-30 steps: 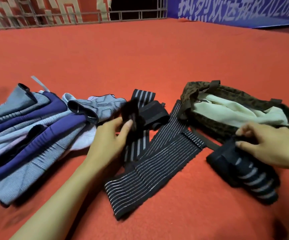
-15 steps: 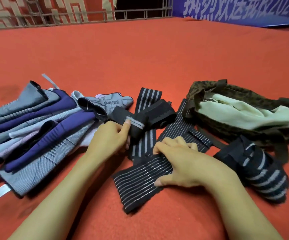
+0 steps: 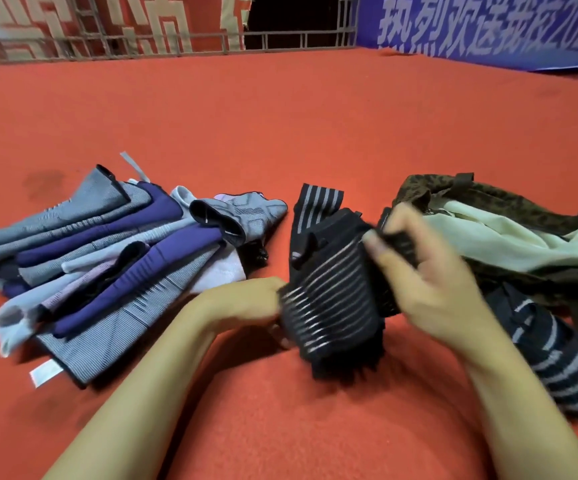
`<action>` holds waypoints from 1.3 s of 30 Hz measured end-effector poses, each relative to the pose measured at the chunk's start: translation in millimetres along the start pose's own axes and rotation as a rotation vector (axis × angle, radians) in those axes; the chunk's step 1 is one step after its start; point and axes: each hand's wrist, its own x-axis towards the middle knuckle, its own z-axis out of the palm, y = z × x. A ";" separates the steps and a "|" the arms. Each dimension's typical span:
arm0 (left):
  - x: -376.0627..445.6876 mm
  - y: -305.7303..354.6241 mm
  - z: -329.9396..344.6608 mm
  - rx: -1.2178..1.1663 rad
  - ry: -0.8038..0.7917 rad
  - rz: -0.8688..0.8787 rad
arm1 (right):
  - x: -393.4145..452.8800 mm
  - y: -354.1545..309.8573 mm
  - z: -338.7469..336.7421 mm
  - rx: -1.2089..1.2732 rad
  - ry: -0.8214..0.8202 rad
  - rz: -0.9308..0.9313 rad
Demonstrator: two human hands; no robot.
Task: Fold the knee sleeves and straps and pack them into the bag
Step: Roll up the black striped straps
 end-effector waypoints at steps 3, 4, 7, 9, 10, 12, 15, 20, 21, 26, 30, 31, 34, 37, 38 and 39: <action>-7.6 9.8 2.4 -0.139 -0.159 0.009 | 25.5 -9.1 -11.8 0.071 0.202 0.055; -11.2 13.2 1.3 -0.136 -0.170 0.027 | 36.0 -12.8 -12.5 0.072 0.215 0.068; -25.2 15.3 -12.7 -0.067 -0.188 0.085 | 71.0 -33.5 -6.1 0.087 0.167 0.071; -34.4 21.5 -23.7 -0.071 -0.119 0.190 | 94.3 -49.1 -0.9 0.091 0.124 0.046; -39.2 25.5 -30.1 -0.104 -0.077 0.240 | 106.0 -56.1 1.5 0.121 0.118 0.036; -53.6 36.3 -41.0 -0.212 0.022 0.344 | 126.7 -67.3 7.6 0.233 0.140 0.025; -66.1 41.0 -54.7 -0.395 0.230 0.444 | 151.3 -74.6 23.7 0.378 0.191 0.021; -74.8 32.7 -79.6 -0.678 0.507 0.521 | 155.5 -53.7 60.0 0.433 0.121 0.146; -75.9 27.6 -84.7 -0.691 0.544 0.516 | 155.0 -47.7 65.8 0.447 0.100 0.183; -86.9 4.0 -93.0 -0.524 0.423 0.422 | 166.0 -34.5 77.0 0.847 0.037 0.325; -95.6 -0.8 -96.1 -0.265 0.376 0.348 | 169.4 -25.0 74.4 1.188 -0.006 0.460; -97.6 -3.7 -98.4 -0.258 0.379 0.338 | 170.8 -21.6 72.7 1.253 -0.010 0.490; -102.7 -10.1 -103.2 -0.377 0.449 0.333 | 174.1 -10.7 65.1 1.290 0.016 0.524; -105.8 -16.6 -107.2 -0.619 0.569 0.376 | 171.1 -4.8 57.5 1.239 -0.009 0.544; -107.8 -19.2 -110.2 -0.655 0.597 0.384 | 169.0 -4.8 55.2 1.165 -0.018 0.538; -109.2 -22.1 -112.9 -0.683 0.611 0.393 | 166.5 -6.8 53.4 1.065 -0.018 0.529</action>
